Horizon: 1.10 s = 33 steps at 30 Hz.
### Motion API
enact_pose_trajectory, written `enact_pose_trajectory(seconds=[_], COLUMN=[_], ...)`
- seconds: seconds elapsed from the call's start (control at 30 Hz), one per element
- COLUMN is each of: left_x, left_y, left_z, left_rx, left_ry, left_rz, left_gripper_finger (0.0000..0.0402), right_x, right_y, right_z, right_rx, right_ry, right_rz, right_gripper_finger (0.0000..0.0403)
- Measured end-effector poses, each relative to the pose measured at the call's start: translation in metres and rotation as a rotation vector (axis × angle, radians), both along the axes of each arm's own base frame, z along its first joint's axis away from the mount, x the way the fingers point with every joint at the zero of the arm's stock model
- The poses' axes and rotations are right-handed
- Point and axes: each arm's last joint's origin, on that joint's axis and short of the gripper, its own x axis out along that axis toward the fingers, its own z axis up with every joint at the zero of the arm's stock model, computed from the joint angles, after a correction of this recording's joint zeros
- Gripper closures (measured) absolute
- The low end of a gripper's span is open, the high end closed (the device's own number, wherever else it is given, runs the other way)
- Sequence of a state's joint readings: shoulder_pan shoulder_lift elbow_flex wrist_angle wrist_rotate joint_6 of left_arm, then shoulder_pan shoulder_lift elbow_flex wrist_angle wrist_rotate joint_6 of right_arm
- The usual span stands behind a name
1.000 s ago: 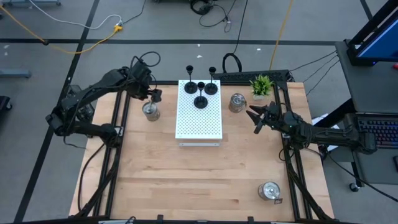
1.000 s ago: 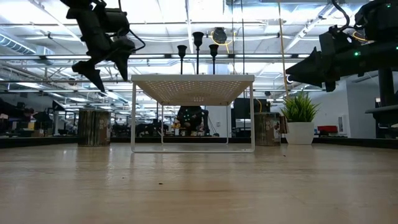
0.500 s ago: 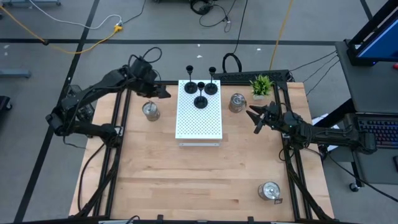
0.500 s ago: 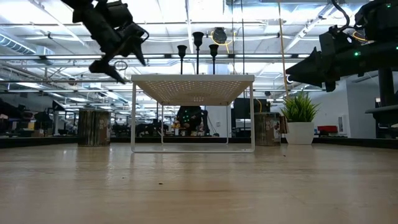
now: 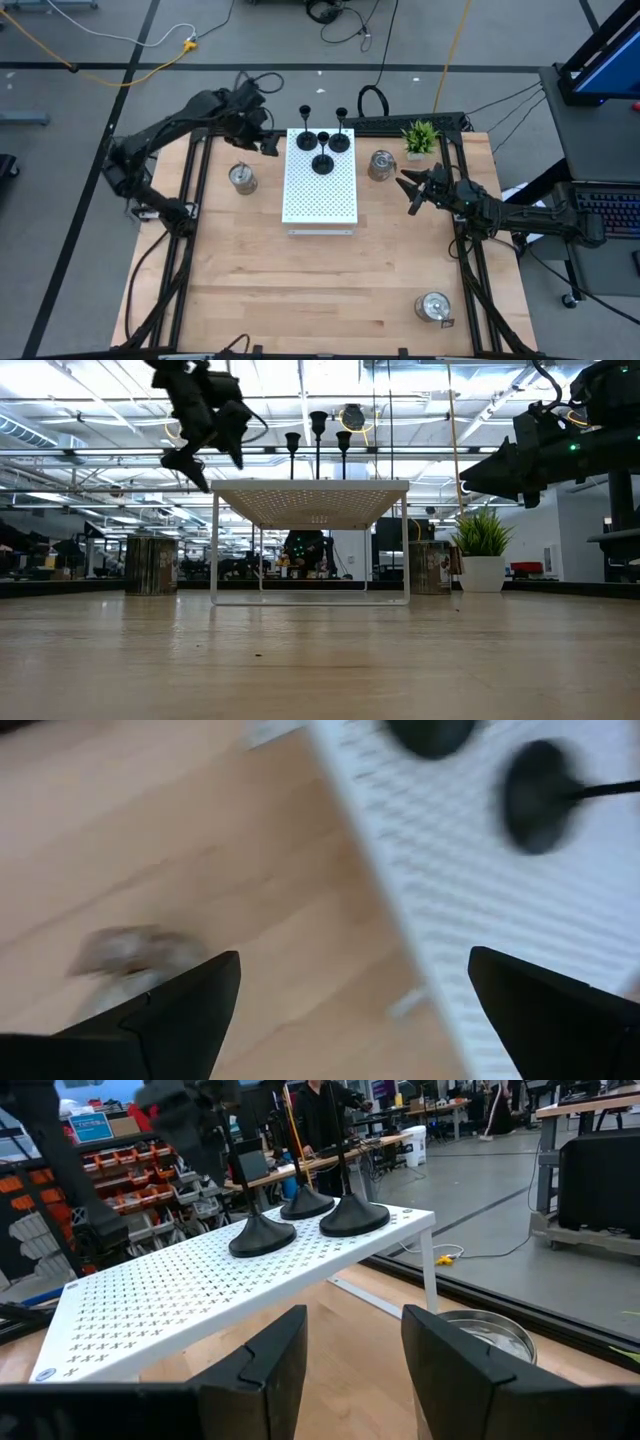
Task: Pick & Place candle stick holders
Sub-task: Put the top left brown scented candle on the shelf
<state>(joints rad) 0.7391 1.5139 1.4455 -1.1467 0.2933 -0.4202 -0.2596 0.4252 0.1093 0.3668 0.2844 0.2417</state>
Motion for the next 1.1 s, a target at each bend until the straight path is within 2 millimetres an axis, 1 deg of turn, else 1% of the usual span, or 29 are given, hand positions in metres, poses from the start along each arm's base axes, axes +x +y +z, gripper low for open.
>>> enact_pose_trajectory(seconds=[0.07, 0.17, 0.33, 0.5, 0.67, 0.8, 0.93, 1.1], left_x=[0.002, 0.0, -0.002, -0.001, -0.004, -0.008, -0.012, -0.02], left_y=[0.005, 0.012, 0.02, 0.025, 0.023, 0.02, 0.016, 0.005], left_z=[0.001, -0.004, -0.019, -0.028, -0.032, -0.036, -0.047, -0.065], left_rx=[0.007, -0.016, -0.099, -0.077, -0.095, -0.088, -0.117, -0.165], left_ry=[0.12, 0.269, 0.368, 0.428, 0.46, 0.542, 0.581, 0.632], left_rz=[-0.003, 0.009, 0.016, -0.025, -0.053, -0.057, -0.07, -0.101], left_gripper_finger=[0.0002, 0.0002, 0.0002, 0.0002, 0.0002, 0.0002, 0.0002, 0.0002], right_x=[0.0, 0.0, 0.0, 0.0, 0.0, 0.0, 0.0, 0.0], right_y=[0.0, 0.0, 0.0, 0.0, 0.0, 0.0, 0.0, 0.0], right_z=[0.0, 0.0, 0.0, 0.0, 0.0, 0.0, 0.0, 0.0], right_rx=[0.0, 0.0, 0.0, 0.001, 0.0, 0.001, 0.001, 0.006], right_ry=[0.0, 0.0, 0.001, 0.002, 0.002, 0.002, 0.002, -0.003], right_rz=[0.0, 0.0, -0.001, -0.002, -0.002, -0.002, -0.002, -0.002], right_gripper_finger=[0.0248, 0.0248, 0.0248, 0.0248, 0.0248, 0.0248, 0.0248, 0.0248])
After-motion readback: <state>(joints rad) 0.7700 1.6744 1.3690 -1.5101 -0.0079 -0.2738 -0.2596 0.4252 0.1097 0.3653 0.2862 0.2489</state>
